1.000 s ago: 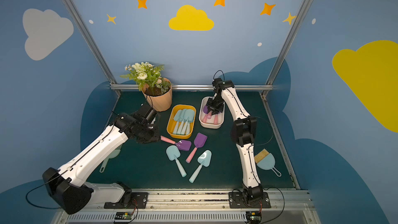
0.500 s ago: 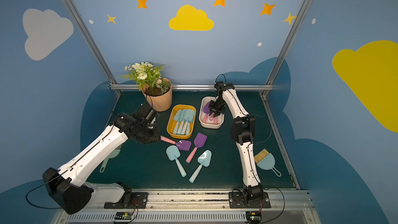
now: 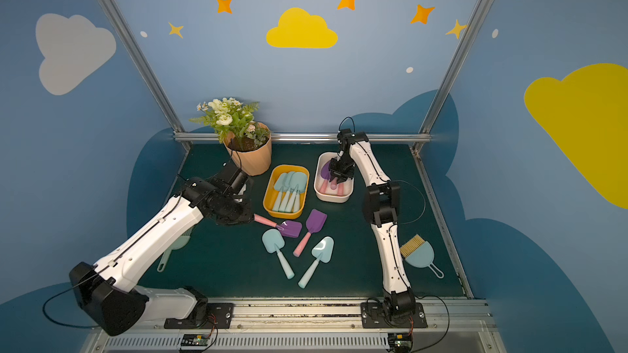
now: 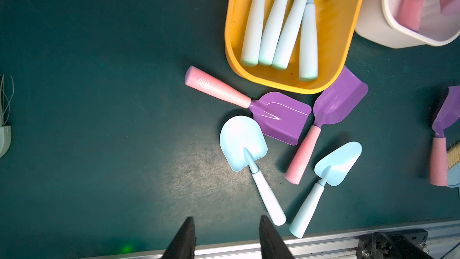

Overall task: Sort the small shovels by color and place them into the storage box
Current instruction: Place the shovel in the storage box.

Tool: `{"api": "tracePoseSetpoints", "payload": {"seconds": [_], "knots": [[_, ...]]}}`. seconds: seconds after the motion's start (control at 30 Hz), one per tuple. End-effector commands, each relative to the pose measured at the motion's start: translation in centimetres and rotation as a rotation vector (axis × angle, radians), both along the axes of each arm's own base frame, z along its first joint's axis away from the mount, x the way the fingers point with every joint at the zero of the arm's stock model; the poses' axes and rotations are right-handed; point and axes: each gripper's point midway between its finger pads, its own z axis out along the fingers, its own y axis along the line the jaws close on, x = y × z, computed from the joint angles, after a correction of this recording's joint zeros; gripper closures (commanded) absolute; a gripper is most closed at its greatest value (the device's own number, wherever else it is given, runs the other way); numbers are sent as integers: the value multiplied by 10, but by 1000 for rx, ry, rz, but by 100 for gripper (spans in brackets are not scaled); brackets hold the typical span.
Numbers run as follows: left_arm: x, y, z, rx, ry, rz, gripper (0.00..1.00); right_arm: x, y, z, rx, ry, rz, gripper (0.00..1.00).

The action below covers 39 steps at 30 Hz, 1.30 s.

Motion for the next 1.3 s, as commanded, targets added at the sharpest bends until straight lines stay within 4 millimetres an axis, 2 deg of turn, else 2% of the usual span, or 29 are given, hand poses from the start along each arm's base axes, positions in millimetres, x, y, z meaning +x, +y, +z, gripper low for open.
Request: {"api": "tracePoseSetpoints", "payload": {"seconds": [0.0, 0.7, 1.27], "knots": [[-1, 0, -6, 4, 20, -15, 69, 5, -4, -8, -18, -10, 12, 100], [-5, 3, -10, 12, 28, -15, 68, -8, -8, -41, -62, 111, -37, 95], [-5, 4, -8, 15, 21, -15, 66, -11, -7, -43, -61, 120, -32, 86]]}}
